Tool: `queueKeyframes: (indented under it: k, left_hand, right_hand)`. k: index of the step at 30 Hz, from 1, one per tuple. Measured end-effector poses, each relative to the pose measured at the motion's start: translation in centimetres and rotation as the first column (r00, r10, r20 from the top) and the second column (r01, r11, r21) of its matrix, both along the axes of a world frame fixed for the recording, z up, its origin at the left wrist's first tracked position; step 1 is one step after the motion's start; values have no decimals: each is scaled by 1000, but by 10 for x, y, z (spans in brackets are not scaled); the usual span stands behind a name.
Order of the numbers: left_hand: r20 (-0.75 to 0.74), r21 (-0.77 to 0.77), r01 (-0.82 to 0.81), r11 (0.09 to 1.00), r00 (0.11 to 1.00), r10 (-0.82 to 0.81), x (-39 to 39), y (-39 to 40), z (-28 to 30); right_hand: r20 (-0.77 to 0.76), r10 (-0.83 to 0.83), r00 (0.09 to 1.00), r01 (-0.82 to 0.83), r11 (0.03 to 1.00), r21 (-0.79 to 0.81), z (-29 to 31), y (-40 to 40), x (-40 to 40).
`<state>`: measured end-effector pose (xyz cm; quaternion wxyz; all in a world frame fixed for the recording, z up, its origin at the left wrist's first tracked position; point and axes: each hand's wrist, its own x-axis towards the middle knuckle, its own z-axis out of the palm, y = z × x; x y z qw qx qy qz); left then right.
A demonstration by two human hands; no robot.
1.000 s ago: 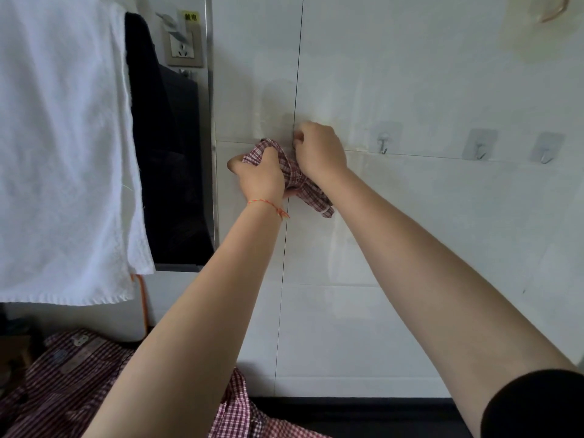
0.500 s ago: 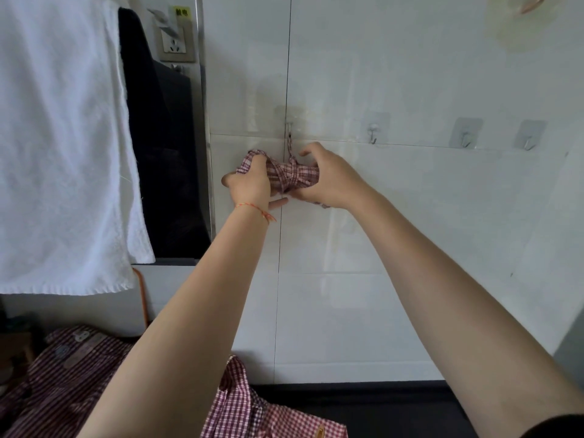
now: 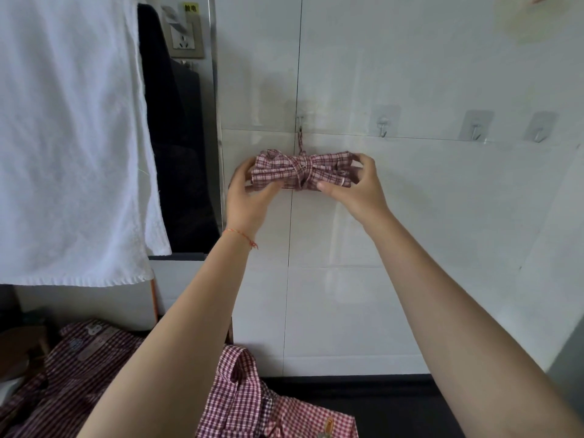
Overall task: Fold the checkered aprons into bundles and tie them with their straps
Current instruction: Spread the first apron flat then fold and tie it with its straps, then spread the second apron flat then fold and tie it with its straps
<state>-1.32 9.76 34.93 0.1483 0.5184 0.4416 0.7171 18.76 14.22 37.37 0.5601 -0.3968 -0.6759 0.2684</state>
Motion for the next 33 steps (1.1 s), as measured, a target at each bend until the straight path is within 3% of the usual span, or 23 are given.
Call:
queueKeyframes:
  k: [8, 13, 17, 21, 28, 33]
  left_hand:
    - [49, -173, -39, 984, 998, 48, -2, 9, 25]
    - [34, -223, -83, 971, 995, 92, -1, 19, 41]
    - [-69, -283, -155, 947, 988, 141, -4, 29, 44]
    - [-62, -281, -135, 950, 991, 122, -4, 29, 41]
    - [158, -221, 26, 975, 987, 9, 2, 11, 15]
    - [160, -240, 35, 970, 987, 4, 4, 12, -8]
  right_hand:
    - [-4, -71, 997, 71, 997, -26, 16, 5, -14]
    - [118, -252, 961, 241, 965, 100, 33, 14, -24]
    - [198, -263, 944, 256, 965, 63, 37, 19, -21]
    - [171, -239, 956, 230, 971, 70, 28, 17, -19]
    - [-34, -151, 988, 152, 988, 31, -7, 8, -11]
    - [-28, -169, 985, 169, 986, -3, -40, 12, -12]
